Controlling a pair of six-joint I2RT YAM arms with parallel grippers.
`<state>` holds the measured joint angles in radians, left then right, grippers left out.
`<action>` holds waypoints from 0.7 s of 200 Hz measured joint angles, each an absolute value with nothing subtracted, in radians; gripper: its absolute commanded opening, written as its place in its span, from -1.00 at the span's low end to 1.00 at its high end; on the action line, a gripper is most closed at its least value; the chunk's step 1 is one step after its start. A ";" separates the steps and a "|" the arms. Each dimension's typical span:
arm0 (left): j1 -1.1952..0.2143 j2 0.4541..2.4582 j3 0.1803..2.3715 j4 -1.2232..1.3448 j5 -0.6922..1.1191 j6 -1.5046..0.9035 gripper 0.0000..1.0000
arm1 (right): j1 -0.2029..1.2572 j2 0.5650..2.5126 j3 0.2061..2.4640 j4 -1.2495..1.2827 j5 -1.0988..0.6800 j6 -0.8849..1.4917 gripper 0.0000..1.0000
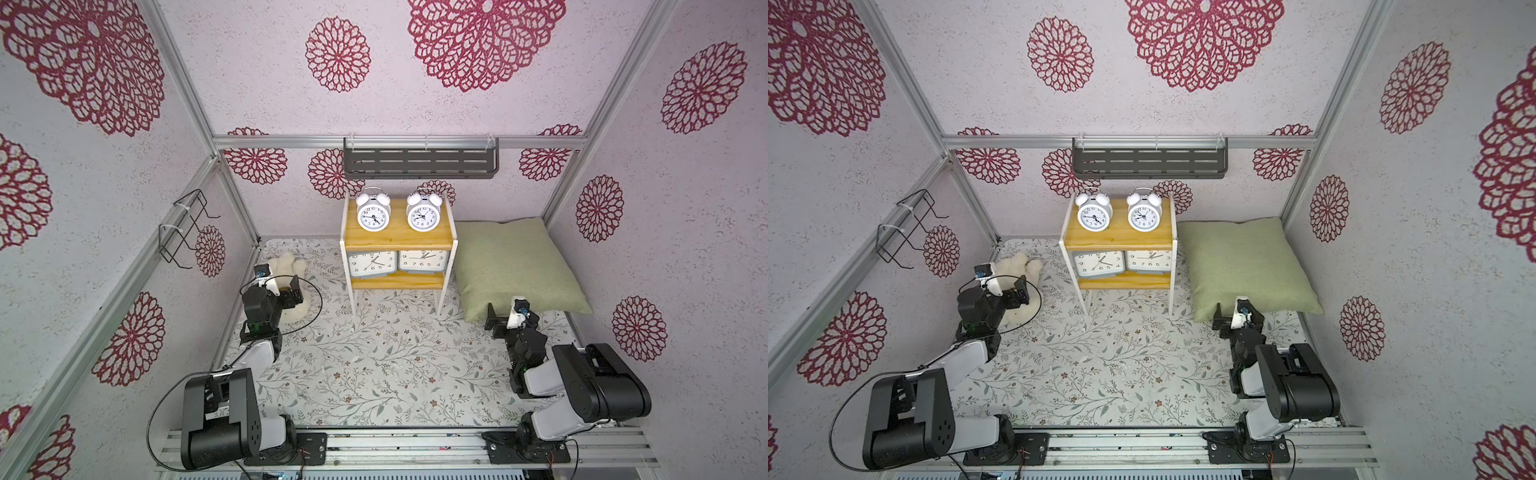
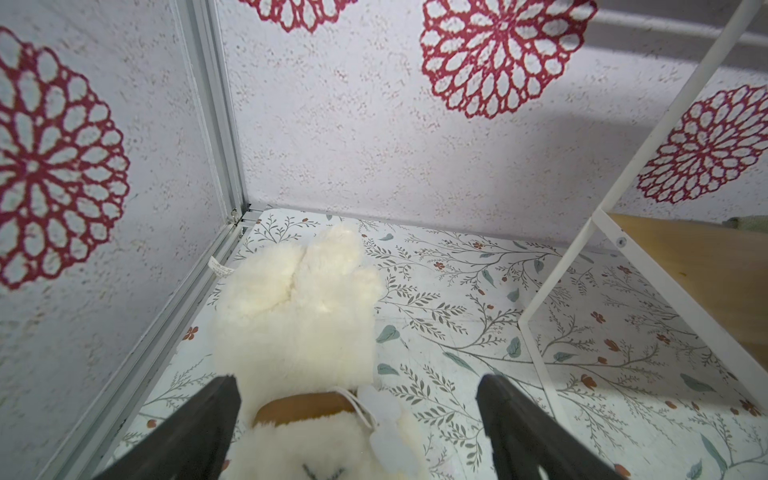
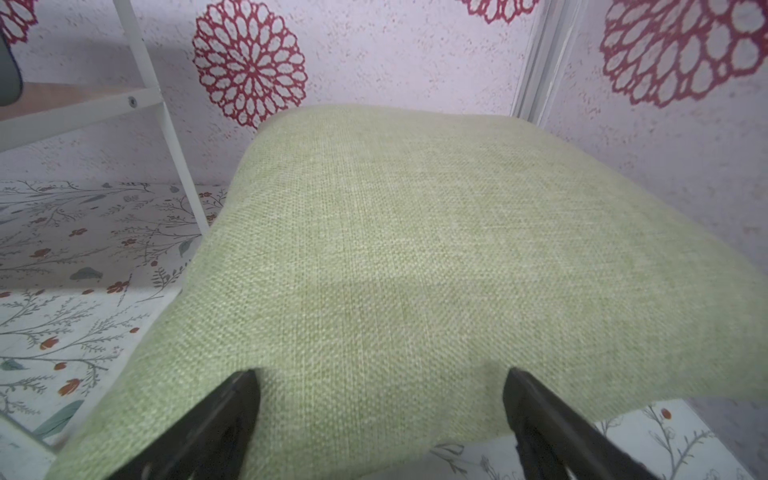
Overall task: Place the alarm clocks on the shelf by style
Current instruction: Reset both arms
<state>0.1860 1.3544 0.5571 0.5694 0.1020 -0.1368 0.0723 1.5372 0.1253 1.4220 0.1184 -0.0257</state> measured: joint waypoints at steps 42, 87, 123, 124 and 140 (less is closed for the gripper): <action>0.186 1.347 0.543 0.533 0.101 -0.132 0.95 | 0.072 1.537 0.127 1.424 0.117 -0.026 0.99; 0.186 1.439 0.447 0.672 0.123 -0.124 0.95 | 0.072 1.537 0.127 1.423 0.118 -0.026 0.98; 0.186 1.547 0.398 0.791 0.142 -0.113 0.95 | 0.072 1.537 0.157 1.392 0.134 -0.023 0.99; 0.186 1.547 0.398 0.791 0.141 -0.113 0.95 | 0.072 1.537 0.159 1.391 0.134 -0.023 0.99; 0.186 1.546 0.400 0.818 0.131 -0.113 0.95 | 0.072 1.537 0.178 1.373 0.137 -0.022 0.99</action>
